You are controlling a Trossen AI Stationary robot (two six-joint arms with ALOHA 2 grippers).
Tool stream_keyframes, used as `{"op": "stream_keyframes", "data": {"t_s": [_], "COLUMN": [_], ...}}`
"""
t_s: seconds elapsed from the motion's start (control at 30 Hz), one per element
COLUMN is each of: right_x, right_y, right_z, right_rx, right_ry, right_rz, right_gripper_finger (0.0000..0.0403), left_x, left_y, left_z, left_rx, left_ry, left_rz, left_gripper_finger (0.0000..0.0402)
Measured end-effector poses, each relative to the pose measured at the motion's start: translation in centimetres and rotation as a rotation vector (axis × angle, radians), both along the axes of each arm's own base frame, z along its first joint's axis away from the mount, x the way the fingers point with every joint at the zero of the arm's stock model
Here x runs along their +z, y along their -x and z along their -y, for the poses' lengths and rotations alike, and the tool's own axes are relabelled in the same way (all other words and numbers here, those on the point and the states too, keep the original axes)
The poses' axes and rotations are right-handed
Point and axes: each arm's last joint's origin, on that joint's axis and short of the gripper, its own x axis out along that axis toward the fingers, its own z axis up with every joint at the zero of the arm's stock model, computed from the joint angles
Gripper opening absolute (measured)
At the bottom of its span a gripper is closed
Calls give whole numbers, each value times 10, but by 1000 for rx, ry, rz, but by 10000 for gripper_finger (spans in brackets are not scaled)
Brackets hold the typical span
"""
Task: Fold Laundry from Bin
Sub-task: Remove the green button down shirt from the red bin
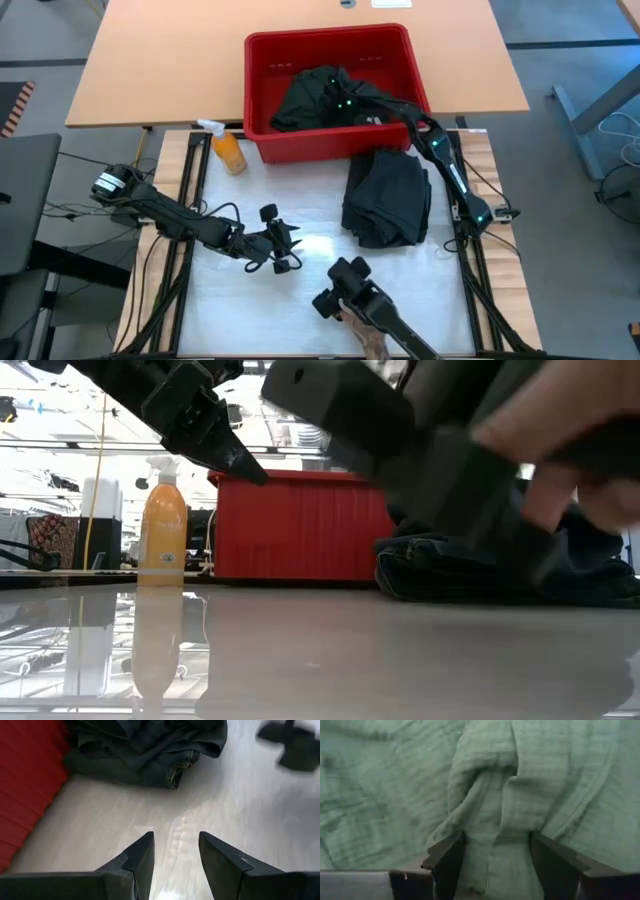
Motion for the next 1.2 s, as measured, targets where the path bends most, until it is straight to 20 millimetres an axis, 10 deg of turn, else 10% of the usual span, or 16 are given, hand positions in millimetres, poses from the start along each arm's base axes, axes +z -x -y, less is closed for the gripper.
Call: {"op": "stream_keyframes", "data": {"t_s": [0.27,0.37,0.5,0.87,1.2], "right_x": [-16,-5,23,220,349], "right_y": [-10,-15,-20,6,50], "right_z": [-5,-15,-23,-81,-214], "right_rx": [169,259,332,516,765], "right_ry": [-113,-132,-116,248,375], "right_rz": [2,46,157,598,850], "right_gripper_finger": [128,35,31,24,24], "left_x": [0,0,1,0,-3], "left_y": [0,0,-1,-1,2], "left_z": [0,0,-1,-3,-3], "left_rx": [25,27,42,80,80], "left_ry": [46,51,65,114,105], "left_rz": [19,23,33,46,10], "left_gripper_finger": [144,144,144,144,144]}}
